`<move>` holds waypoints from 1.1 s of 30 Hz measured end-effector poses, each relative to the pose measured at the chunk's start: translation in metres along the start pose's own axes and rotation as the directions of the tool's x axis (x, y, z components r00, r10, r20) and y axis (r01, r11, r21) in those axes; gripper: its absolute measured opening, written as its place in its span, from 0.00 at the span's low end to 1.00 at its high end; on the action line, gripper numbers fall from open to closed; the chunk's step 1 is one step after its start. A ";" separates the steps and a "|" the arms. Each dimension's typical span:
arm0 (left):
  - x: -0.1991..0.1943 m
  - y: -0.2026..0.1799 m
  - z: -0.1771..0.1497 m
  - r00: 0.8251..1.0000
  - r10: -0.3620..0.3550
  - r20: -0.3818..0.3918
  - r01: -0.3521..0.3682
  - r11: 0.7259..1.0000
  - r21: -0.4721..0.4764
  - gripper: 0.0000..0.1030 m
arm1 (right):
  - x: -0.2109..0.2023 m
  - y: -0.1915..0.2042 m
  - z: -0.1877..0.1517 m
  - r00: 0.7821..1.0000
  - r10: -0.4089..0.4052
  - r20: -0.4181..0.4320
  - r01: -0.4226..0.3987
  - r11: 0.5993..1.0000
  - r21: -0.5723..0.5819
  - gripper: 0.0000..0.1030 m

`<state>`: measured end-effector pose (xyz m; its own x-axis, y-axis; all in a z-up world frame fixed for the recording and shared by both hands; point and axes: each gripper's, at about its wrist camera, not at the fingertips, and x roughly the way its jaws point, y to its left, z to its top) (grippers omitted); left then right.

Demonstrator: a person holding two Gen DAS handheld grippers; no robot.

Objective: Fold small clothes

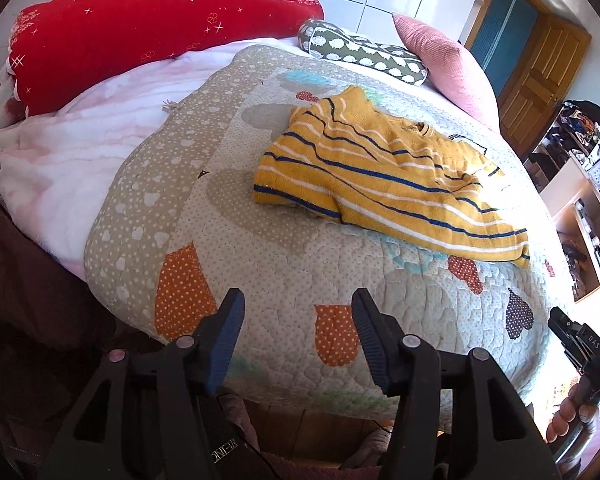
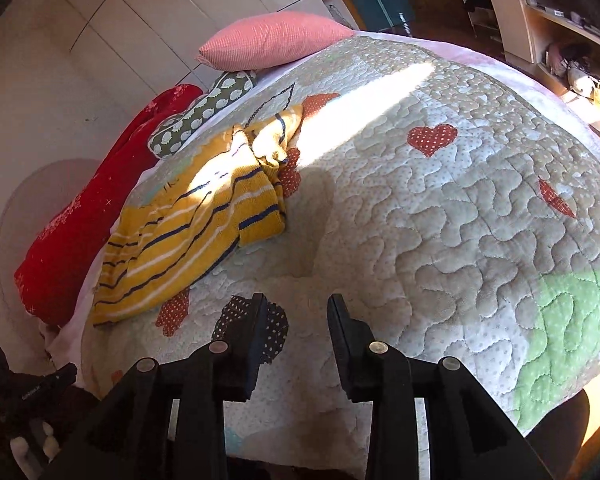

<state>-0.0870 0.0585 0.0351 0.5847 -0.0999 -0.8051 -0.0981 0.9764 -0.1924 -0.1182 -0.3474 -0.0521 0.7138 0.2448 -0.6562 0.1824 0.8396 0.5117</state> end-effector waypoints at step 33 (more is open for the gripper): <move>0.056 -0.062 0.048 0.991 -0.036 -0.125 0.052 0.991 0.124 0.57 | 0.040 -0.002 0.024 0.997 0.054 -0.055 -0.053 0.998 0.022 0.42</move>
<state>-0.0093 0.0018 0.0292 0.4824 -0.1582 -0.8615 0.0327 0.9861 -0.1628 -0.0739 -0.3506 -0.0656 0.6845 0.3160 -0.6569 0.1595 0.8144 0.5580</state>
